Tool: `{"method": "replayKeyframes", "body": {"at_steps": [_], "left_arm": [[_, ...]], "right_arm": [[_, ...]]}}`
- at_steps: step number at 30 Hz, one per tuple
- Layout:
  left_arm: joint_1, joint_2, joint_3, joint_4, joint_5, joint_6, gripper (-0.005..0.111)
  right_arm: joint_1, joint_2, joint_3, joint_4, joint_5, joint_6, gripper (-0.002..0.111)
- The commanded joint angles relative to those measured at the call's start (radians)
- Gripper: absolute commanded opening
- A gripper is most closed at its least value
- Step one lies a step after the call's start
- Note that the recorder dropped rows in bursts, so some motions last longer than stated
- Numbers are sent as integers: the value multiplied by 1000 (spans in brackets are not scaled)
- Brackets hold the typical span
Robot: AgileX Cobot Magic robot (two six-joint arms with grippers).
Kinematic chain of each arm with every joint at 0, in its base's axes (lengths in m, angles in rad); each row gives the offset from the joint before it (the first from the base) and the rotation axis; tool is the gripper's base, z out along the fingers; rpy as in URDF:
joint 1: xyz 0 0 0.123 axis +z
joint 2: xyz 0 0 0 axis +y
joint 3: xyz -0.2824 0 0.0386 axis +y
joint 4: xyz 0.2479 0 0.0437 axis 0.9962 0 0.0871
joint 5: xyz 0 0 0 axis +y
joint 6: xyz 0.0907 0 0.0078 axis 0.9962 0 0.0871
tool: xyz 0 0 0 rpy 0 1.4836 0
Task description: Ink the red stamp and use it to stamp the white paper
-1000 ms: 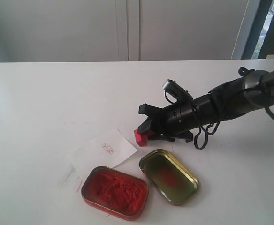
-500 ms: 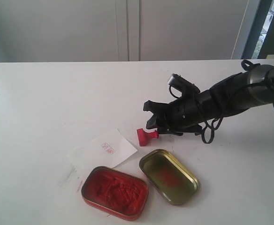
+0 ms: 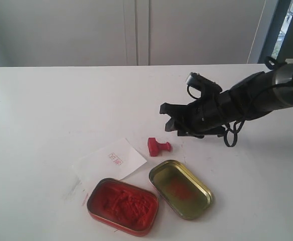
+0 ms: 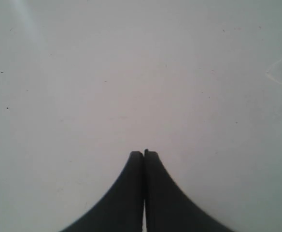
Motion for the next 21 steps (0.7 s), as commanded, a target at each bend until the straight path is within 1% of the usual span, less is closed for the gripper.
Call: {"method": "replayKeyframes", "body": {"at_steps": [1, 5, 13, 21], "left_arm": [[0, -4, 10, -2, 7, -2, 0], [0, -4, 10, -2, 7, -2, 0], [0, -4, 10, -2, 7, -2, 0], [0, -4, 10, -2, 7, -2, 0]], "right_arm": [[-31, -42, -4, -26, -12, 10, 37], [-51, -61, -4, -33, -8, 14, 37], [-51, -91, -4, -119, 9, 25, 36], [-51, -140, -4, -290, 21, 122, 25]]}}
